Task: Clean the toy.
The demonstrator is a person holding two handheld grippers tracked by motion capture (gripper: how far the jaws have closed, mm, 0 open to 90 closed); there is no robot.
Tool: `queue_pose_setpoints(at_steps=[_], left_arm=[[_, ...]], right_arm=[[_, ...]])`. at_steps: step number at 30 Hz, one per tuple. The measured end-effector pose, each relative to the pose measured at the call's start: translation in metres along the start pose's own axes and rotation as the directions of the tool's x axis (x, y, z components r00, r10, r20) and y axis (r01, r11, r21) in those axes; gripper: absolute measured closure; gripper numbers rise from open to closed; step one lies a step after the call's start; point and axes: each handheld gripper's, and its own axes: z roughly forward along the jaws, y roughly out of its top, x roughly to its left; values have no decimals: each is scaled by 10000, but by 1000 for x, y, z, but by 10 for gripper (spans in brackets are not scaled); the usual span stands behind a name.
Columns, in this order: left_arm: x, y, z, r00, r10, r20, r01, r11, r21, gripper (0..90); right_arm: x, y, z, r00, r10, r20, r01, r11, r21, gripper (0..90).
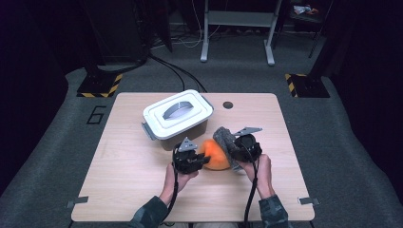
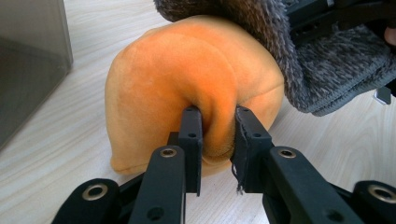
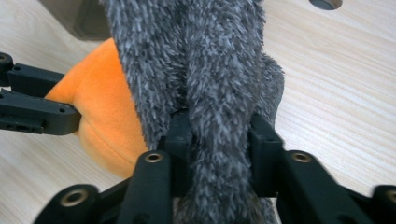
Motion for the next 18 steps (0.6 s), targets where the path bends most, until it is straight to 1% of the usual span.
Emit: queue_pose_setpoints(at_steps=[1,2,4,5,6,7,8,9,10,11,12,13,14,15,16,17,18], left_arm=[[0,0,0,10000,-25,-31,24,10000,-28,746],[0,0,1,10000,-23,-36,23,10000,-25,746],[0,0,1,10000,-50,-42,50,10000,-30,746],[0,0,1,10000,-46,-42,46,10000,-24,746],[-1,0,1,10000,-96,-14,96,9999,-29,746],[-1,0,2,10000,-94,8,94,9999,-38,741],[-1,0,2,10000,-90,43,90,9999,-70,730],[-1,0,1,10000,-37,46,37,10000,-80,715],[-1,0,0,10000,20,39,-20,10000,-65,692],[-2,-1,0,10000,40,26,-40,9999,-97,642],[-2,-2,-1,9995,309,-112,-309,9995,-23,596],[-5,-4,-2,9985,453,-293,-454,9990,-34,526],[-6,-6,-1,9955,784,-532,-780,9969,90,478],[-7,-8,0,9942,863,-640,-854,9962,175,442],[-7,-9,1,9920,1030,-736,-1016,9946,233,419],[-7,-10,2,9910,1019,-864,-1009,9948,160,410],[-8,-9,3,9892,1085,-982,-1083,9941,74,410]], right_arm=[[0,0,1,10000,1,46,-1,10000,78,586],[-1,0,1,9999,-7,132,6,10000,82,557],[-1,0,2,9998,96,154,-98,9999,109,530],[-2,-1,3,9999,79,140,-81,9999,113,534],[-2,-1,4,9999,-15,104,14,10000,77,579],[-1,-1,4,10000,-16,0,16,10000,71,647],[0,-2,4,9999,-114,-124,114,9999,14,689],[1,-2,4,9999,-128,-61,128,9999,5,716],[1,-2,4,10000,-85,-9,85,10000,-22,731],[1,-2,4,9999,-119,-41,118,9999,-26,739],[1,-2,4,10000,-87,20,87,9999,-57,743],[-1,-2,3,10000,-33,-85,32,10000,-95,744],[-1,-3,3,9999,4,-108,-6,9999,-112,745],[-2,-3,3,9999,-40,-119,38,9999,-140,745],[-2,-3,3,9999,-37,-127,35,9999,-137,745],[-2,-3,3,9999,59,-147,-61,9999,-129,745],[-3,-3,3,9999,-6,-111,4,9999,-150,744]])
